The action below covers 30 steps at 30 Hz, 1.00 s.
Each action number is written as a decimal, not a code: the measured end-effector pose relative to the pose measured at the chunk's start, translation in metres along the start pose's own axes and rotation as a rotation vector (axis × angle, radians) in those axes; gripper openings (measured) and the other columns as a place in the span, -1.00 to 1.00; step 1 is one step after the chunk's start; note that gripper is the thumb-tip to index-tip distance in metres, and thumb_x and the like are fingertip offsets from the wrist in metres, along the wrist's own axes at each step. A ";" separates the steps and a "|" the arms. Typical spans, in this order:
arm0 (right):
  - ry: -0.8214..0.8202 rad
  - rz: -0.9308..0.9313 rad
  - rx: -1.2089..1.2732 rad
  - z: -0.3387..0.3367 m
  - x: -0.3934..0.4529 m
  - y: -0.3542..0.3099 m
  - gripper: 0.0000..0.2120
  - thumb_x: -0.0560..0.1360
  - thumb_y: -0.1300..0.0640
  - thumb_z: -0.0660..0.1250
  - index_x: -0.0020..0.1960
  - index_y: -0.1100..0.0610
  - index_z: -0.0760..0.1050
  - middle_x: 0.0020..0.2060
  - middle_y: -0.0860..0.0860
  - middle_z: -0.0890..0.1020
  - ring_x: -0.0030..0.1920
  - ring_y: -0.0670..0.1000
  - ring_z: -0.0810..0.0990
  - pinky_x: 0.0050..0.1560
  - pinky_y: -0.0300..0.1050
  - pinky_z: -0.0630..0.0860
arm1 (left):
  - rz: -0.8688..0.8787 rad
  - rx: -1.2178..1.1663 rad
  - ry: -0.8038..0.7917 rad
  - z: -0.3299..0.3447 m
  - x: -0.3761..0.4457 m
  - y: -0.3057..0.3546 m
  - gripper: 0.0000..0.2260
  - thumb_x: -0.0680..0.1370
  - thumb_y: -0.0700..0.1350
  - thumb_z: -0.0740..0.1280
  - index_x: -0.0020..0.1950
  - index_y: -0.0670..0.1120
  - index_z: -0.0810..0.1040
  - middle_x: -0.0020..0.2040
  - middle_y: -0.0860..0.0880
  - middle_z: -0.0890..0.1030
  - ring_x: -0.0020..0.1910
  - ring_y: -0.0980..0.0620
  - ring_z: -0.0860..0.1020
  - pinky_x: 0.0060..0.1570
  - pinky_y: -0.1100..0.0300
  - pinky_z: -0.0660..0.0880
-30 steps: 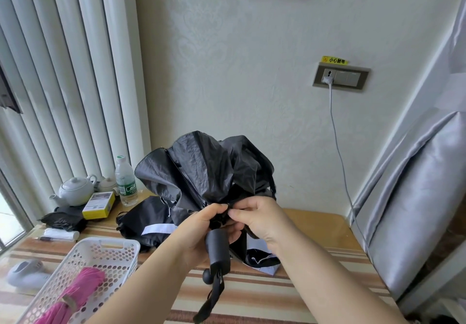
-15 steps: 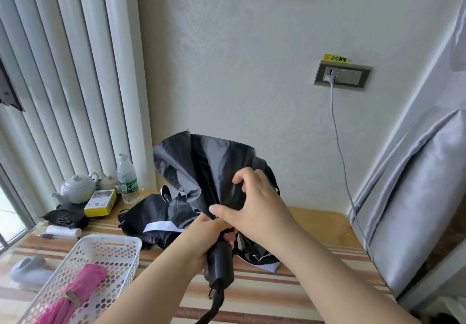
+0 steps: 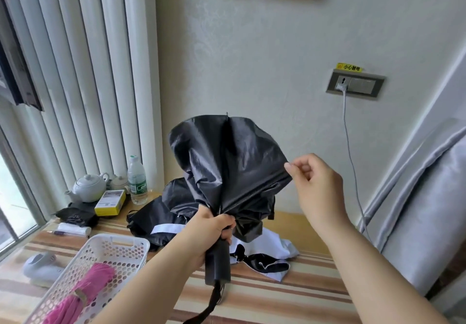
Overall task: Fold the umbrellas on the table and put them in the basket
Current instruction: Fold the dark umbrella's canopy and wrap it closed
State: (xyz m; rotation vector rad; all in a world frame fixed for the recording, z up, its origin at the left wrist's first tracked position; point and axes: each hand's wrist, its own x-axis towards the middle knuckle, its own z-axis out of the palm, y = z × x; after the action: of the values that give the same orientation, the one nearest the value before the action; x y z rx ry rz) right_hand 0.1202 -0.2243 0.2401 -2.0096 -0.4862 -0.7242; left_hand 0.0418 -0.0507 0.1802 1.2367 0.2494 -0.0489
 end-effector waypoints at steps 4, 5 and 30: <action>0.094 -0.107 0.048 -0.013 0.005 -0.010 -0.91 0.52 0.16 0.36 -0.10 0.06 0.45 -0.26 -0.16 0.52 -0.27 -0.12 0.49 -0.22 -0.48 0.35 | -0.044 -0.036 0.041 -0.001 0.000 -0.004 -0.82 0.53 -0.39 0.22 -0.03 -0.17 0.28 -0.38 -0.07 0.41 -0.51 0.09 0.28 -0.49 0.26 0.35; 0.066 -0.112 0.051 -0.016 0.005 -0.013 -0.87 0.50 0.12 0.39 -0.05 0.06 0.43 -0.22 -0.14 0.49 -0.24 -0.12 0.46 -0.20 -0.46 0.35 | -0.060 -0.076 0.037 -0.002 0.000 -0.004 -0.85 0.53 -0.39 0.23 -0.06 -0.18 0.31 -0.35 -0.10 0.41 -0.52 0.09 0.29 -0.48 0.25 0.35; -0.387 0.227 -0.083 0.021 -0.001 -0.020 -0.68 0.41 -0.01 0.48 0.00 0.13 0.46 -0.23 -0.14 0.54 -0.26 -0.21 0.48 -0.36 -0.44 0.39 | -0.171 -0.204 0.023 -0.001 0.002 0.000 -0.84 0.53 -0.41 0.21 -0.10 -0.17 0.31 -0.34 -0.17 0.46 -0.56 0.07 0.30 -0.52 0.26 0.35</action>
State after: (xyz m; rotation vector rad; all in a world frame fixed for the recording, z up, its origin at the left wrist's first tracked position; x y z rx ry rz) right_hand 0.1137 -0.1962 0.2432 -2.2487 -0.4440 -0.2184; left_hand 0.0440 -0.0496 0.1789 1.0114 0.3710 -0.1536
